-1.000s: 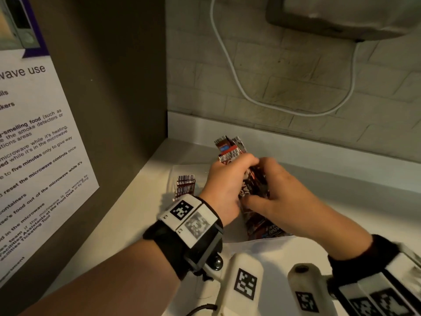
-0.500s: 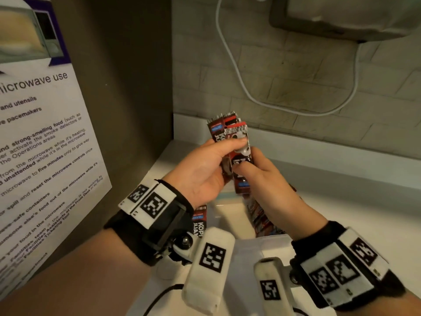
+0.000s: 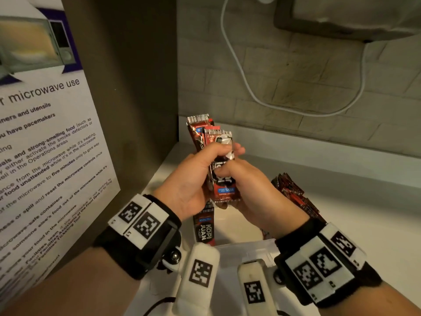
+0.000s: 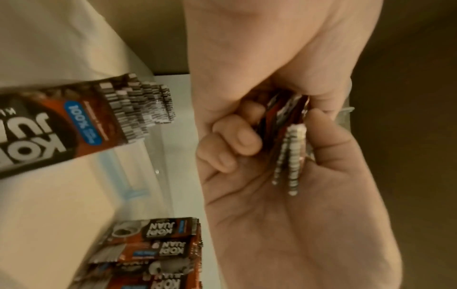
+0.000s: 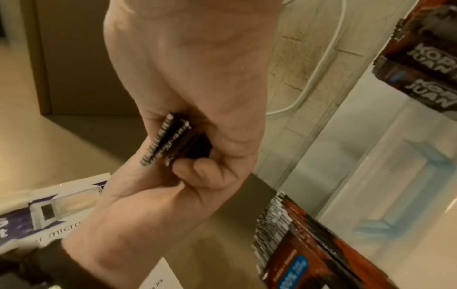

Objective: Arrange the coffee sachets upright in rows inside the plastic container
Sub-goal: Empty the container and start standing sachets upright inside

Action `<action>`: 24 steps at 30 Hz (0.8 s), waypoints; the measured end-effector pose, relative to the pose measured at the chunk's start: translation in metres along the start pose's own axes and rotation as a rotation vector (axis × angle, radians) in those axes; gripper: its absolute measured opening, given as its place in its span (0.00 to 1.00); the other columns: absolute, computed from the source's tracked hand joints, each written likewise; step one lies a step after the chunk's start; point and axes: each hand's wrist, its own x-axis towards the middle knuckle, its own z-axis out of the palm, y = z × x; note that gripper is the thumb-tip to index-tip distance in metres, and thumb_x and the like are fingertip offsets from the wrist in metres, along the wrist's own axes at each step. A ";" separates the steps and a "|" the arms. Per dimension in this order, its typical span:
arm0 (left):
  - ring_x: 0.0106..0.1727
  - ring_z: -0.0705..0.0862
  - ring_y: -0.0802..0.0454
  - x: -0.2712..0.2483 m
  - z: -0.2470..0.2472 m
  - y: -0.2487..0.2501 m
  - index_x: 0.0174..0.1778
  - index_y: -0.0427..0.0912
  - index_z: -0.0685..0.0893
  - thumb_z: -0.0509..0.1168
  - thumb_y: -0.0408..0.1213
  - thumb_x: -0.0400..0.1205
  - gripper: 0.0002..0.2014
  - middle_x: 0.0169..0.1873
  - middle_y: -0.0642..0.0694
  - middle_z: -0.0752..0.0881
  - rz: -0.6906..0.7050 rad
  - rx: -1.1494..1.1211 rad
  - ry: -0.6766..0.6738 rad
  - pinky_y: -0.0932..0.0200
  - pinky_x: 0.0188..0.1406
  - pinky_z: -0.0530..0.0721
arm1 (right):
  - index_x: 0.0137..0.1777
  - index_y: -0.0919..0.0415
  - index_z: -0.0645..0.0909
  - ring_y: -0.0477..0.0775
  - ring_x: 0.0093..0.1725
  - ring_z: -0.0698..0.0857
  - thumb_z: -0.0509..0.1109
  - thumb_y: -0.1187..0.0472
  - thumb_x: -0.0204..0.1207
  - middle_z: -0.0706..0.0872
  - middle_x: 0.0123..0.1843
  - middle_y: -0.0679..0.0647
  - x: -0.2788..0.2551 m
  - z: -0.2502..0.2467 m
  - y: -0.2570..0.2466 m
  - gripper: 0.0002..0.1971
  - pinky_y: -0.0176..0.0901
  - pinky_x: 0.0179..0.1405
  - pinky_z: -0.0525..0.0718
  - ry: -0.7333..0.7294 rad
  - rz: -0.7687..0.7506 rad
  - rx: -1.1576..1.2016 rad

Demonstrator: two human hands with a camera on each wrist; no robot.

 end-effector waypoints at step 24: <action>0.36 0.87 0.57 0.001 -0.039 0.024 0.34 0.45 0.81 0.74 0.23 0.70 0.12 0.40 0.49 0.90 0.258 0.242 0.207 0.58 0.30 0.80 | 0.35 0.59 0.81 0.41 0.22 0.78 0.78 0.76 0.66 0.82 0.26 0.50 0.011 -0.039 -0.026 0.12 0.30 0.22 0.76 0.416 -0.393 -0.291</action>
